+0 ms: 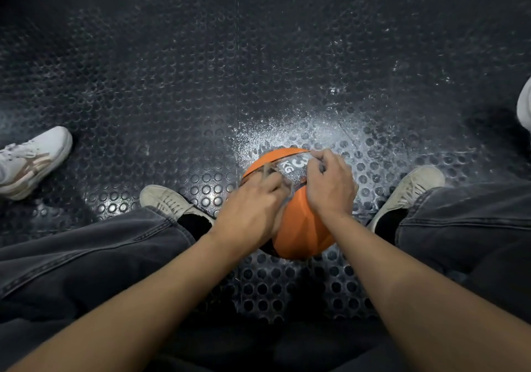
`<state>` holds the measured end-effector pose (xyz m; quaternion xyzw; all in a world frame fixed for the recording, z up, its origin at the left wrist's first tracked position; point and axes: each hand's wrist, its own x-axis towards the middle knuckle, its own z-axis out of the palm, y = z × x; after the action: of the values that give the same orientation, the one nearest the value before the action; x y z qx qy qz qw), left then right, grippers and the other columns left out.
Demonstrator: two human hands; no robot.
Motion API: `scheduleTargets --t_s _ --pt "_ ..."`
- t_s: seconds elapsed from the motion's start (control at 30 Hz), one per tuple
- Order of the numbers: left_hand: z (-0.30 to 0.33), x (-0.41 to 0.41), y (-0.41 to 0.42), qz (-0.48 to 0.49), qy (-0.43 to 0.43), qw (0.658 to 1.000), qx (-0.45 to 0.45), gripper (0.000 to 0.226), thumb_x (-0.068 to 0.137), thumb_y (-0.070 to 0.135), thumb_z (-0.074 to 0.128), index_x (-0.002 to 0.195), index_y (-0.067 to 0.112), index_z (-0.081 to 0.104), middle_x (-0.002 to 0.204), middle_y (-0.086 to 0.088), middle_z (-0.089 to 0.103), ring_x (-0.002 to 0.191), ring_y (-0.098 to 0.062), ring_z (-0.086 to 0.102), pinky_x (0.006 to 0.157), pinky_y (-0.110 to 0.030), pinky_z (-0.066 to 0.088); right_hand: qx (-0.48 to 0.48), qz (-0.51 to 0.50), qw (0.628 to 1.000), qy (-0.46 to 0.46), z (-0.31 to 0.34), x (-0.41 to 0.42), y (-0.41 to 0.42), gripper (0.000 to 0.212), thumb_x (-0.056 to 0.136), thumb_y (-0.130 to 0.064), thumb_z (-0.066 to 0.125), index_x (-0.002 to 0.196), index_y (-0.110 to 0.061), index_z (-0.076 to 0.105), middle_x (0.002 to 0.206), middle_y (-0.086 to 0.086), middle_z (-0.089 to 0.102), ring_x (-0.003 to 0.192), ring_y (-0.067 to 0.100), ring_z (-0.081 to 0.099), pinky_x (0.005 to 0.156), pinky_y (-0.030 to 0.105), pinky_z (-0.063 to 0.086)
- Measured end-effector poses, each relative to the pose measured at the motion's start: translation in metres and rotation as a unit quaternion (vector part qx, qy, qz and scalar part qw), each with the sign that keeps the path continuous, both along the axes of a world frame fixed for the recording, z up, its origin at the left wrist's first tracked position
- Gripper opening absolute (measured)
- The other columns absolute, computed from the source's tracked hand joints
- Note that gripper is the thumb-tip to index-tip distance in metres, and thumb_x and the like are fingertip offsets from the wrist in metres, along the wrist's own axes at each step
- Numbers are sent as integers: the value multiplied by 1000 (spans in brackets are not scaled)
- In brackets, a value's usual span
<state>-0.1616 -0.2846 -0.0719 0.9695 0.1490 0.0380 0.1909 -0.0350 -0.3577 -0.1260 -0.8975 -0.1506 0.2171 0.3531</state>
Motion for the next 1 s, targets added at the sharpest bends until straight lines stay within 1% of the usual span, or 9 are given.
scheduleTargets --t_s 0.07,0.17,0.3,0.43,0.53,0.67,0.8,0.93,1.0 --pt "2 -7 12 -43 13 999 -3 27 97 30 49 99 12 69 98 -2 53 87 -19 52 59 -36 50 7 18 1000 -7 -2 0 -4 21 97 -31 41 107 -31 59 121 -7 59 105 15 46 102 46 38" --pt "2 2 34 32 10 999 12 21 94 27 57 100 12 71 112 1 58 92 -19 59 69 -39 54 -2 35 999 -17 -2 -4 -2 23 98 -33 40 110 -30 59 119 -10 58 106 14 46 100 41 35" --pt "6 1 13 54 -1 998 -21 13 90 17 62 93 8 72 99 0 69 86 -21 60 71 -41 55 -12 31 999 -21 -2 -3 1 23 98 -34 41 111 -29 60 121 -9 58 104 12 44 96 37 32" --pt "9 3 8 60 8 995 -77 23 92 24 60 114 21 54 104 2 63 90 -18 56 74 -40 50 3 34 999 -13 0 2 1 25 97 -31 42 110 -27 62 122 -7 61 103 12 43 100 42 37" --pt "1 8 12 125 -19 991 -52 19 89 18 64 107 16 70 99 -2 66 92 -24 60 78 -43 51 -6 34 999 -21 0 -1 3 23 98 -31 41 109 -27 61 121 -7 60 102 12 41 92 35 28" --pt "4 -4 0 23 14 997 -76 16 87 22 60 95 17 73 93 -2 66 88 -26 60 72 -40 52 -3 43 999 -14 0 1 1 23 98 -31 41 110 -28 60 122 -7 60 103 12 40 95 38 30" --pt "-4 13 30 207 -15 977 -52 15 87 15 65 98 16 75 93 -7 69 87 -29 63 79 -38 51 -14 52 998 -21 0 -3 5 22 98 -33 40 108 -29 59 119 -10 58 106 12 43 93 37 26" --pt "5 -2 7 18 4 998 -56 15 85 13 65 96 12 75 87 -6 65 81 -27 61 68 -36 52 -5 57 998 -23 -1 -2 -1 19 98 -32 40 106 -30 57 112 -12 56 107 14 48 95 36 28" --pt "-1 2 30 20 17 999 -47 15 86 14 65 97 15 75 89 -5 66 85 -27 62 73 -36 52 0 82 996 -24 -1 -1 -4 20 99 -31 41 109 -30 58 111 -13 54 106 12 45 93 34 29"
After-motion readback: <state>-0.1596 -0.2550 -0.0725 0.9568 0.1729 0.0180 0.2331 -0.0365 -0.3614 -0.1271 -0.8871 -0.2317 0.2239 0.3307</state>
